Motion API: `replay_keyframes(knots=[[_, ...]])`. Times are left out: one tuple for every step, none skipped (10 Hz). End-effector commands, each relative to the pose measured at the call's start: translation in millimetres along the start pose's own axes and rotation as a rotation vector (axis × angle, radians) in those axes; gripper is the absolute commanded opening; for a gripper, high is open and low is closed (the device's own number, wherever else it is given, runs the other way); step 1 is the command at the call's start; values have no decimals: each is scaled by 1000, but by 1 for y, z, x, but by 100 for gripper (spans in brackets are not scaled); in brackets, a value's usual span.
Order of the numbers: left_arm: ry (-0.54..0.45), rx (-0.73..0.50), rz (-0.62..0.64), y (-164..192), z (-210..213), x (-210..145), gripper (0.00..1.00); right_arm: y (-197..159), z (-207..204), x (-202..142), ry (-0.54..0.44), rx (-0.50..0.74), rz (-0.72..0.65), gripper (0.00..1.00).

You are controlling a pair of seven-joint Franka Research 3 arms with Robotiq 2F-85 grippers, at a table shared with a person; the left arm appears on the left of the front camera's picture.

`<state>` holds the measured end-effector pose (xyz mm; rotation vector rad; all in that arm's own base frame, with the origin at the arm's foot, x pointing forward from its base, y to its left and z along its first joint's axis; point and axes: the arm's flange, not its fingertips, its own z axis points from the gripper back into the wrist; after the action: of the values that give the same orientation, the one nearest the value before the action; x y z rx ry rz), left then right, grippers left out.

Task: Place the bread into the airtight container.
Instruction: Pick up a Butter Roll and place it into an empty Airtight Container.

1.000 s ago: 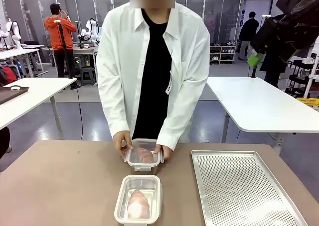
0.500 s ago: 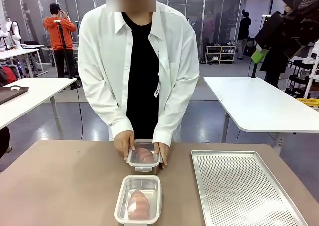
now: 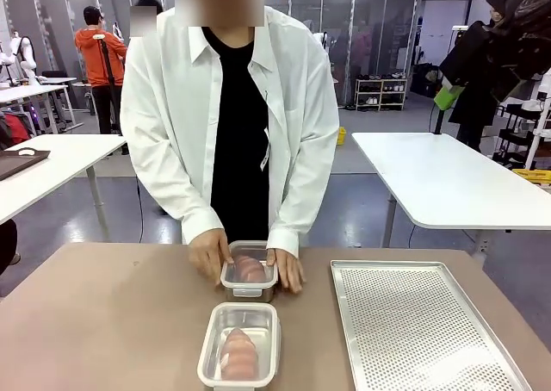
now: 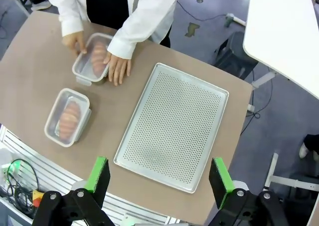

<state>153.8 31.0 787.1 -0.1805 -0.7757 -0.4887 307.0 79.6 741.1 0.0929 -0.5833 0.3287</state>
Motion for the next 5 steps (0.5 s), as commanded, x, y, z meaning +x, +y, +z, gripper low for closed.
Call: replay_keyframes(knots=[[1,-3,-12,-1,0,0,100,-1,-2,-1,-4,-5,-3,100],[1,-3,-12,-1,0,0,100,-1,-2,-1,-4,-5,-3,100],[1,-3,-12,-1,0,0,100,-1,-2,-1,-4,-5,-3,100],[1,-3,-12,-1,0,0,100,-1,-2,-1,-4,-5,-3,100],[1,-3,-12,-1,0,0,100,-1,-2,-1,-4,-5,-3,100]])
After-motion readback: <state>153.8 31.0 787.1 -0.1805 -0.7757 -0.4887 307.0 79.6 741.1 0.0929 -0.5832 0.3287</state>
